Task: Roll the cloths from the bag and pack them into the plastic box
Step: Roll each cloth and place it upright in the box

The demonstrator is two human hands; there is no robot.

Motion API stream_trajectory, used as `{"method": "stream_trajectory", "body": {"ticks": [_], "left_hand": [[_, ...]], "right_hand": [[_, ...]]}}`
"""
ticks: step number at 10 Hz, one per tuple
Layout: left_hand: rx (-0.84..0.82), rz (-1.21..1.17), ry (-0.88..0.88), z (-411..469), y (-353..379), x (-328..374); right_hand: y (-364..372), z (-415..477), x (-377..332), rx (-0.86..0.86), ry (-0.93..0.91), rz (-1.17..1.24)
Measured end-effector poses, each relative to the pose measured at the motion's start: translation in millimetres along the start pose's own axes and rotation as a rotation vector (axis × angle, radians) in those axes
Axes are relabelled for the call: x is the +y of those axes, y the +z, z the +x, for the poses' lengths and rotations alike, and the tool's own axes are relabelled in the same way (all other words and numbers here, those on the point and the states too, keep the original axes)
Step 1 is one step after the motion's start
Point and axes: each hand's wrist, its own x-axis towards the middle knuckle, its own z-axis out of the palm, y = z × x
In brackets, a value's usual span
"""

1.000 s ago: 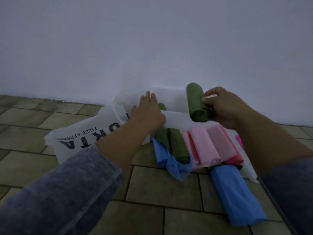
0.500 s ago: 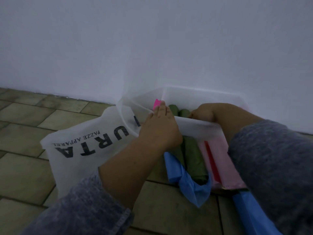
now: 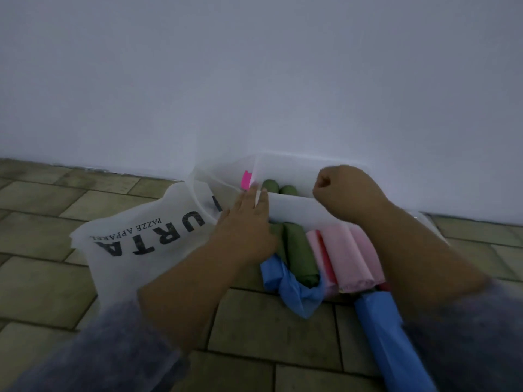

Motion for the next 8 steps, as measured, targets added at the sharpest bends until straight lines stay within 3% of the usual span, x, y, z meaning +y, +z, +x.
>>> {"method": "stream_trajectory", "body": {"ticks": [1, 2, 3, 4, 5, 6, 8], "left_hand": [[0.163, -0.086, -0.644, -14.3, 47.7, -8.2], [-0.138, 0.169, -0.535, -67.6, 85.3, -22.2], [-0.322, 0.296, 0.283, -116.2, 78.9, -9.9], [-0.278, 0.239, 0.134, -111.7, 74.2, -3.9], [-0.292, 0.224, 0.164, -111.2, 75.3, -4.2], [-0.225, 0.179, 0.166, -110.9, 69.5, -12.0], [0.078, -0.254, 0.043, -117.2, 37.8, -17.8]], "right_hand": [[-0.7, -63.2, 22.2, -0.313, 0.068, -0.211], [22.3, -125.1, 53.6, -0.456, 0.251, -0.338], [52.8, -166.4, 64.4, -0.273, 0.386, -0.253], [68.4, -181.3, 61.8, -0.152, 0.418, -0.259], [73.5, -194.5, 51.0, -0.144, 0.328, -0.217], [84.6, -212.2, 23.6, -0.181, 0.087, -0.115], [94.6, -218.2, -20.4, -0.246, -0.223, 0.047]]}}
